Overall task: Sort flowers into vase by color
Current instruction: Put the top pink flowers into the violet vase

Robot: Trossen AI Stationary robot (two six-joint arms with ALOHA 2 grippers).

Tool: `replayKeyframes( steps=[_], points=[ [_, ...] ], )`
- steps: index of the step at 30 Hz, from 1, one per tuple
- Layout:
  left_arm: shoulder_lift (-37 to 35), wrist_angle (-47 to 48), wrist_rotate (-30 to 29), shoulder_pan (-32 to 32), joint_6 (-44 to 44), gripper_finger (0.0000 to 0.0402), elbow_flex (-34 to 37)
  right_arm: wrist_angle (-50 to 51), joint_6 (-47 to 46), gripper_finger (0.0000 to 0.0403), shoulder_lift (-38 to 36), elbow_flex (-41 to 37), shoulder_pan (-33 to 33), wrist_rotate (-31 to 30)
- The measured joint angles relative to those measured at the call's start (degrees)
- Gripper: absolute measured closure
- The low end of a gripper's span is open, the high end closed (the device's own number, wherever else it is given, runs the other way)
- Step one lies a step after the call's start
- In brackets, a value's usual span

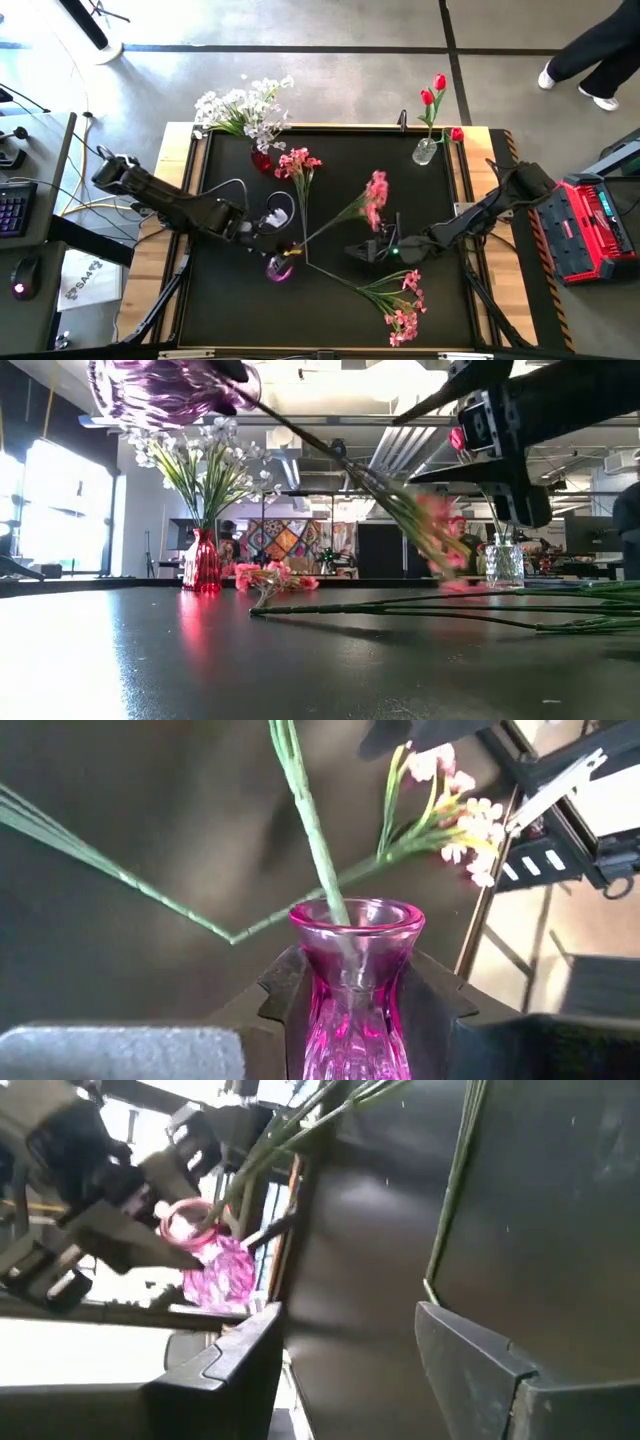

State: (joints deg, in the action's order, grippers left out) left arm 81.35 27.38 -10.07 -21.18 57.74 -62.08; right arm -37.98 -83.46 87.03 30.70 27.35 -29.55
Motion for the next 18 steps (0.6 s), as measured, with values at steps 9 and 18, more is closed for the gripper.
replayKeyframes(
  steps=[9, 18],
  points=[
    [-0.6, -3.3, -3.1, -0.2, -2.2, 0.0304, 0.0, -8.4, 5.1, 0.0187, 0.0, 1.1, -4.0, -2.9],
    [-0.9, -6.5, -11.6, -2.4, -14.9, 0.0304, 0.5, -7.8, 13.0, 0.0188, 0.0, 4.7, -9.7, -1.2]
  ],
)
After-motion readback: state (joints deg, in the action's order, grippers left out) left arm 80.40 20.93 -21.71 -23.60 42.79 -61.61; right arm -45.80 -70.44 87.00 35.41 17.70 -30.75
